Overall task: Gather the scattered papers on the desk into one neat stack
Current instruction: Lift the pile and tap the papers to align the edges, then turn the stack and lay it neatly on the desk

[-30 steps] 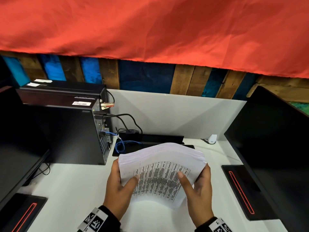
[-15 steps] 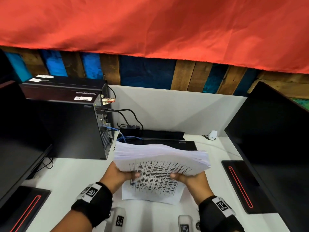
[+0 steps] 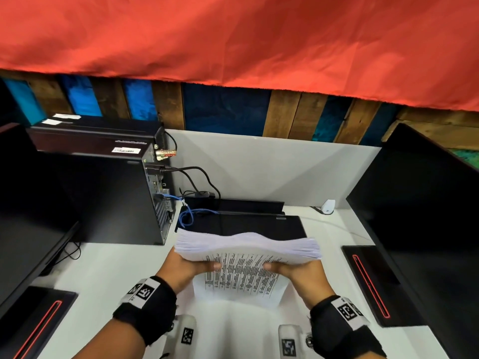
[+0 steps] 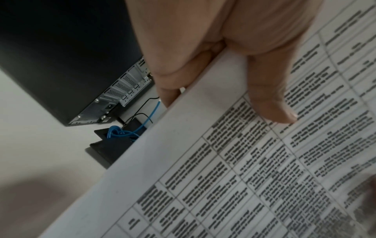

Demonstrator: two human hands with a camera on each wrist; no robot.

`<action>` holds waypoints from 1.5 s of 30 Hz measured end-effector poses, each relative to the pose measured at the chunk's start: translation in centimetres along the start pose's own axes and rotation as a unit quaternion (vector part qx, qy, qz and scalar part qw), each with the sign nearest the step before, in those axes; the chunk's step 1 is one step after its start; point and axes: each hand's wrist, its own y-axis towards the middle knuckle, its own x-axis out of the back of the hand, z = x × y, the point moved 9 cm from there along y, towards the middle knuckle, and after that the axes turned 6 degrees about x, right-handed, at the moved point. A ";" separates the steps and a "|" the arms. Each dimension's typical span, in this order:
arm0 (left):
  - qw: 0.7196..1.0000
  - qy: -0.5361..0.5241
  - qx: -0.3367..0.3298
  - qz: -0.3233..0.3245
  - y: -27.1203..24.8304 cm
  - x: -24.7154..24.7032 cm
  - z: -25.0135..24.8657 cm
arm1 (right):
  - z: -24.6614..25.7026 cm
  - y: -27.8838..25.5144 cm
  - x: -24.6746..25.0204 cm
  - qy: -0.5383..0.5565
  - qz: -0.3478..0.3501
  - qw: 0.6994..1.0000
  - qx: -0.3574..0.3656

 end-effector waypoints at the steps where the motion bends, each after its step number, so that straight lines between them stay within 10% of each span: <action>1: 1.000 -0.005 -0.001 -0.004 0.0 0.1 -0.1 | 0.2 0.0 0.0 0.007 0.003 1.000 0.006; 17: 0.957 -0.224 -0.014 -0.183 -1.6 2.8 -1.2 | -4.7 -2.1 1.6 0.069 -0.005 0.989 -0.134; 24: 0.952 -0.268 0.042 -0.140 -1.4 0.5 0.4 | -4.9 -2.4 -2.0 0.319 0.014 0.934 -0.159; 32: 0.942 -0.327 0.030 -0.063 -0.6 3.2 -0.9 | -2.9 -2.1 0.7 0.201 -0.012 0.971 -0.130; 39: 0.996 -0.045 0.029 -0.074 -1.5 6.5 1.5 | -3.7 -1.9 4.7 0.096 -0.024 0.990 -0.102; 45: 0.990 -0.074 0.113 0.039 -2.7 4.0 3.8 | -5.5 -3.0 4.6 0.079 0.069 0.979 -0.173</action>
